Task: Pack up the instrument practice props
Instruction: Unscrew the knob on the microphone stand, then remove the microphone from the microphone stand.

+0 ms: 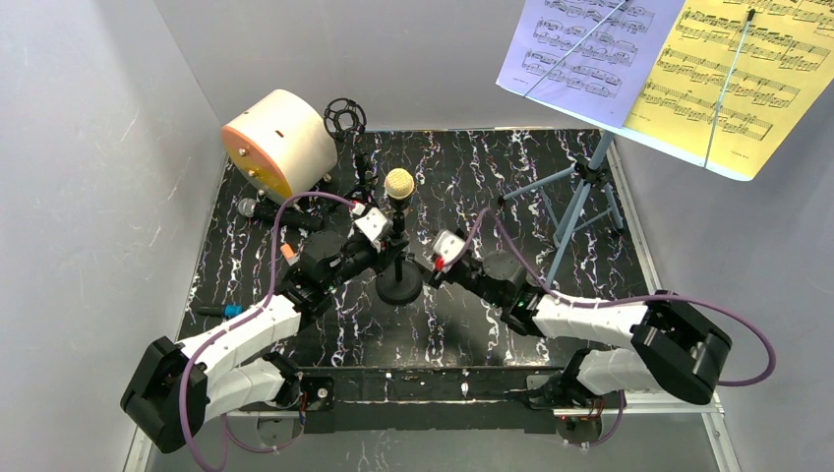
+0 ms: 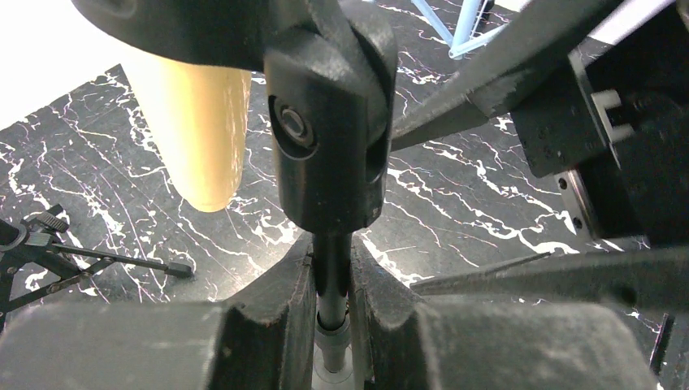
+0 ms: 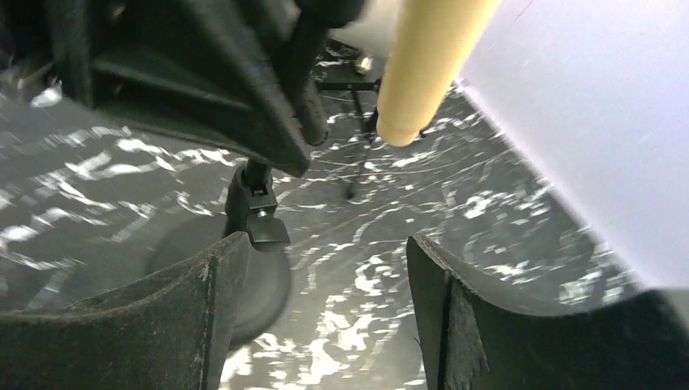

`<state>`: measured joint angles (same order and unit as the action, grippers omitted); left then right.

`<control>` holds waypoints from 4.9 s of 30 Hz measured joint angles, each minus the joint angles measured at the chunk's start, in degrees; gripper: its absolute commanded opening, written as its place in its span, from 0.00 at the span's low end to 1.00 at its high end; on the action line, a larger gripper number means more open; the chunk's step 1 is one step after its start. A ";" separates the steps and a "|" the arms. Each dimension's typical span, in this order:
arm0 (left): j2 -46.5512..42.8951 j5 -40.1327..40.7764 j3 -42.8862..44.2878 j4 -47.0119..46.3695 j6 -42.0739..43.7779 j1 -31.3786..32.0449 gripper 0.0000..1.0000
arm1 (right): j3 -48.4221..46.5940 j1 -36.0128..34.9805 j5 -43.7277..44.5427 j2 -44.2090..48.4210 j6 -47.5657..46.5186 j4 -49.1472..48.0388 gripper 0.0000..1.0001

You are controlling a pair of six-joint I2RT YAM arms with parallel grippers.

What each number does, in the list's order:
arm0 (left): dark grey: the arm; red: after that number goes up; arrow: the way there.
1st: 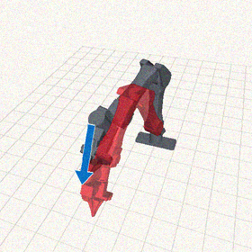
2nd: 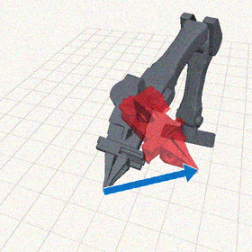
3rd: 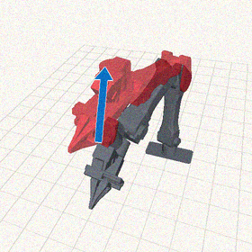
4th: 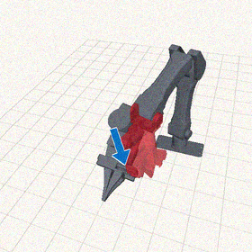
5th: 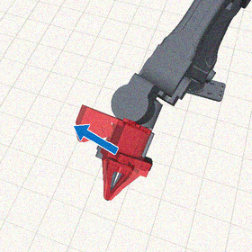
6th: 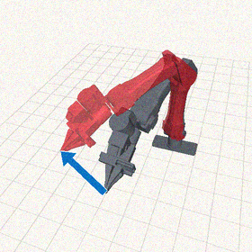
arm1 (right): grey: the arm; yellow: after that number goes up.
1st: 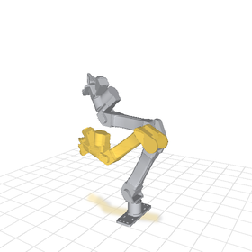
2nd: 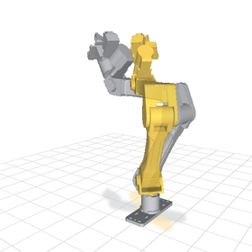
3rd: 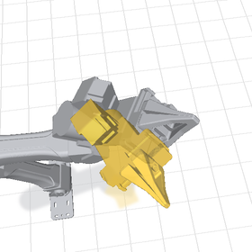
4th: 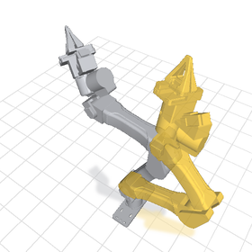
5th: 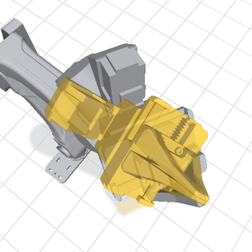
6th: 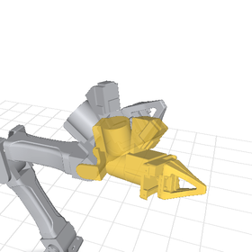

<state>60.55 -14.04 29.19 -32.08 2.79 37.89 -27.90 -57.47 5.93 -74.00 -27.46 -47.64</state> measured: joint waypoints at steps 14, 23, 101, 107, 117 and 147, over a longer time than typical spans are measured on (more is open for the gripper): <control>-0.02 -0.39 -0.13 -0.07 -0.26 0.02 0.00 | 0.72 11.87 -15.50 -5.95 62.40 -4.70 0.69; -0.02 -0.48 -0.37 -0.39 -0.28 0.02 0.00 | 0.72 13.77 -23.37 -13.66 74.38 -12.35 0.34; 0.74 -3.96 -1.73 -3.26 -1.73 0.00 0.17 | -16.85 13.16 -33.75 -7.04 43.74 -1.46 0.01; 0.61 -3.98 -1.75 -3.48 -1.25 0.22 0.52 | -16.83 12.72 -35.76 -7.04 41.18 -1.36 0.01; -1.79 -2.51 -4.20 -5.07 -1.11 0.42 0.67 | -10.69 12.35 -39.15 -6.84 35.89 -5.38 0.01; -13.18 7.63 0.22 4.50 -16.33 0.70 0.76 | 2.95 6.91 -20.92 -9.73 22.51 -20.52 0.01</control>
<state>47.37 -6.42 29.41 -27.57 -13.54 38.59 -24.95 -50.57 -14.98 -83.72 -4.95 -68.16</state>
